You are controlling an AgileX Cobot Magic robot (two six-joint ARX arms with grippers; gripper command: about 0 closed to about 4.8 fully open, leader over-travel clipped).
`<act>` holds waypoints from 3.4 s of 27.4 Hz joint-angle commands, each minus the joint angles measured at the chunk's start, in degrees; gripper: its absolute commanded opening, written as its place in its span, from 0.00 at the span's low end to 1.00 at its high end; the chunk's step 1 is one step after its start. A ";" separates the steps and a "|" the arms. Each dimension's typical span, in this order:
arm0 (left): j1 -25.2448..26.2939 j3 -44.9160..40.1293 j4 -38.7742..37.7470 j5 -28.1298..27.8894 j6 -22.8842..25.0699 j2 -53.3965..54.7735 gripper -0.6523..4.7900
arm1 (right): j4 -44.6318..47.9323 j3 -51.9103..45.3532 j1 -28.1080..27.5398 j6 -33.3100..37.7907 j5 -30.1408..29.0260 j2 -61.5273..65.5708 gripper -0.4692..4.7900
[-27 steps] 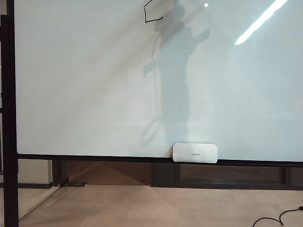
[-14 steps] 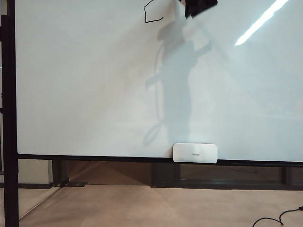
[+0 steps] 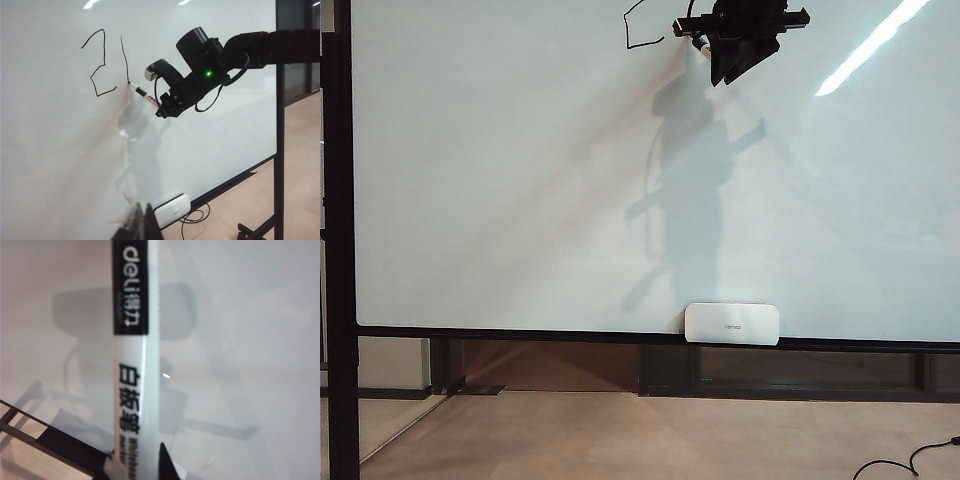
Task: Reach to the right to find the marker pen, pick it up, and write the number 20 on the whiteboard.
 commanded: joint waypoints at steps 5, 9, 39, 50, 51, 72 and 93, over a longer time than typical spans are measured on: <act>0.00 0.13 0.70 -0.09 0.02 -0.04 0.11 | 1.07 0.13 0.52 0.85 -3.28 -3.63 0.09; 0.00 0.13 0.74 -0.26 0.00 -0.02 0.11 | 15.93 0.31 2.27 -0.63 -2.73 -7.45 0.09; 0.28 0.11 0.79 -1.31 0.07 -0.02 0.11 | 15.69 5.11 0.20 1.31 -0.28 -1.40 0.09; 0.31 0.13 1.16 -1.31 0.07 -0.02 0.11 | 15.45 5.14 -0.02 1.27 8.59 -1.42 0.09; 0.31 0.13 1.16 -1.31 0.07 -0.02 0.11 | 15.30 5.14 -0.04 1.25 9.31 -1.44 0.09; 0.31 0.15 1.16 -1.31 0.07 -0.02 0.11 | 11.65 5.11 -0.24 0.87 15.21 -1.44 0.09; 0.31 0.20 2.21 -2.16 1.16 -0.07 0.11 | -6.36 5.01 -3.78 4.20 8.59 1.53 0.09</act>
